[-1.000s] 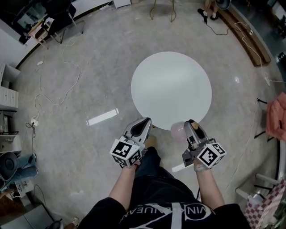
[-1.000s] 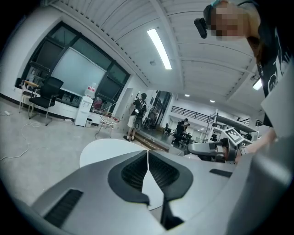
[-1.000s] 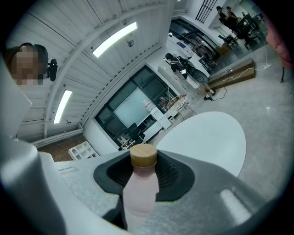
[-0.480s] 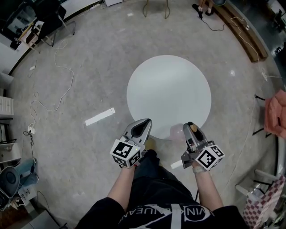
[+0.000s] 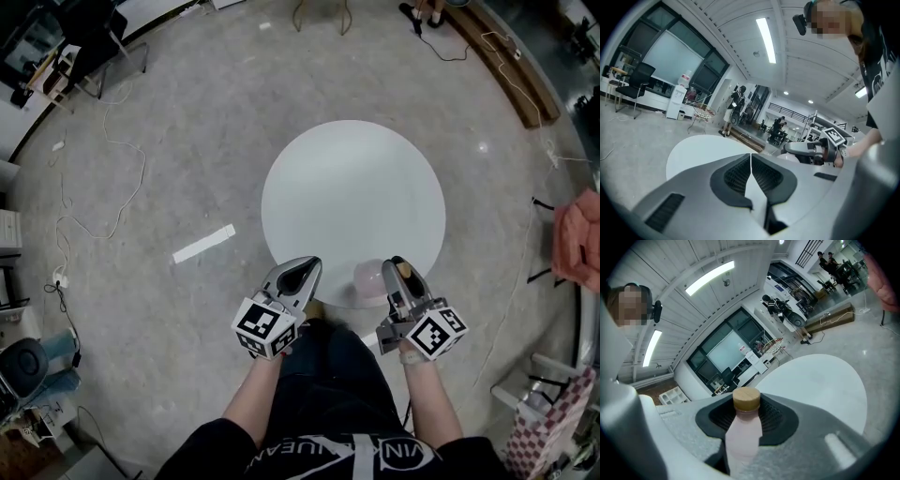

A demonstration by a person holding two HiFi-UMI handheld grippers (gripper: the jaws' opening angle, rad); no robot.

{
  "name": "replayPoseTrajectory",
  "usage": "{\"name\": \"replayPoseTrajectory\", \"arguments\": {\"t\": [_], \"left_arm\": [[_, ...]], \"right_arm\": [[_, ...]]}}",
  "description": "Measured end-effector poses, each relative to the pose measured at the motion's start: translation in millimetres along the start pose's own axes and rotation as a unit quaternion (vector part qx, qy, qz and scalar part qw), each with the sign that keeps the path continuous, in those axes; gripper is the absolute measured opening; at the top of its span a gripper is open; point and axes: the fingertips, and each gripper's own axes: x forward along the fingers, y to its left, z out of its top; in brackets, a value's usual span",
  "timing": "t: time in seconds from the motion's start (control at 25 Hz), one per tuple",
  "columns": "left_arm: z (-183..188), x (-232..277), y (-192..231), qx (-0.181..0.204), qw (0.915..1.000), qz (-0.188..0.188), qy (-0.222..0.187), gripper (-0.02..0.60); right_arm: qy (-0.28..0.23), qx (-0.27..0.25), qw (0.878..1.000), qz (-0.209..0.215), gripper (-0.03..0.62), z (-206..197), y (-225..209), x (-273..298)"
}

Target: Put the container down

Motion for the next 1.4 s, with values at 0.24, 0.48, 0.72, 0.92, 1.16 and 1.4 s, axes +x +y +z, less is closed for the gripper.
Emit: {"name": "replayPoseTrajectory", "arguments": {"t": [0.24,0.48,0.72,0.92,1.16,1.4], "left_arm": [[-8.6,2.4,3.9,-0.010,0.9999,0.008,0.007,0.015],[-9.5,11.8,8.8,-0.015,0.9997,0.015,0.010,0.015],[-10.8,25.7,9.7,-0.015,0.9996,0.020,0.011,0.015],[-14.0,35.5,10.4,-0.009,0.9996,0.020,0.017,0.015],[-14.4,50.4,9.1,-0.006,0.9997,0.019,0.016,0.015],[-20.2,57.7,12.5,-0.003,0.9996,0.023,0.018,0.015]], "right_arm": [[0.010,-0.003,1.000,0.004,0.129,-2.2,-6.5,11.2],[0.029,-0.010,0.999,0.010,0.129,-5.5,-11.5,23.7],[0.043,-0.024,0.999,0.019,0.129,-2.7,-18.1,35.7],[0.050,-0.041,0.998,0.026,0.129,0.2,-22.7,46.8],[0.059,-0.056,0.996,0.030,0.129,2.5,-32.4,56.9],[0.068,-0.081,0.994,0.029,0.129,1.2,-43.8,69.3]]}}
